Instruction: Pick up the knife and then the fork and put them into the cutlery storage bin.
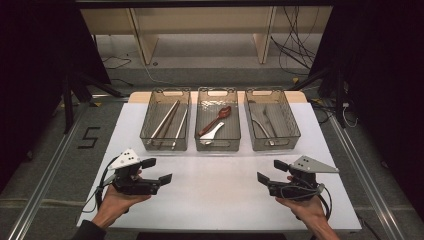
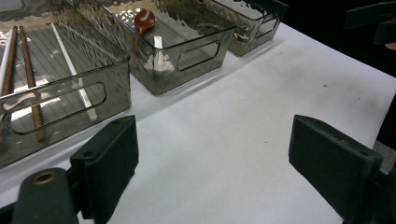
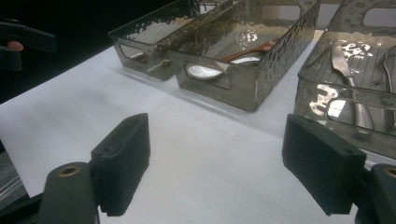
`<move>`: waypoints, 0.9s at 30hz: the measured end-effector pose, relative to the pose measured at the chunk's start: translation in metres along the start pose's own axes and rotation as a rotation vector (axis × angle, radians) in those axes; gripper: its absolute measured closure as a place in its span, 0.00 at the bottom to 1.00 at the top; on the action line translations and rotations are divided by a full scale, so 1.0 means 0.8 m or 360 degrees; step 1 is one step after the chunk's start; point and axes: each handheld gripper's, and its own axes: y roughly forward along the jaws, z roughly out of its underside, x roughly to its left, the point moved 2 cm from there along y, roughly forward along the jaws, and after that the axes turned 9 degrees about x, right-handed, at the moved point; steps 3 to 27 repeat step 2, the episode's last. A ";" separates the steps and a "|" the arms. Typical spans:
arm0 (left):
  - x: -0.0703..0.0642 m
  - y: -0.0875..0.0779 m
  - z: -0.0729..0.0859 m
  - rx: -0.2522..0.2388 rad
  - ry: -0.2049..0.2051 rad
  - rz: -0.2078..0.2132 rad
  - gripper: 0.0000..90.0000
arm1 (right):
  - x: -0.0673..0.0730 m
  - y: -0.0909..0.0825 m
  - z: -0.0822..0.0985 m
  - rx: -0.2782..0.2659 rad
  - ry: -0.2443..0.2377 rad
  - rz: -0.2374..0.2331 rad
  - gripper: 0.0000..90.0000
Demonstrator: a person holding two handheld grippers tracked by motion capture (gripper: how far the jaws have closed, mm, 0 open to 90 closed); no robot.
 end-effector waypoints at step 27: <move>0.000 0.000 0.000 0.0000 0.0003 -0.0002 0.17 | 0.000 0.001 0.000 0.0006 -0.0014 0.0009 0.26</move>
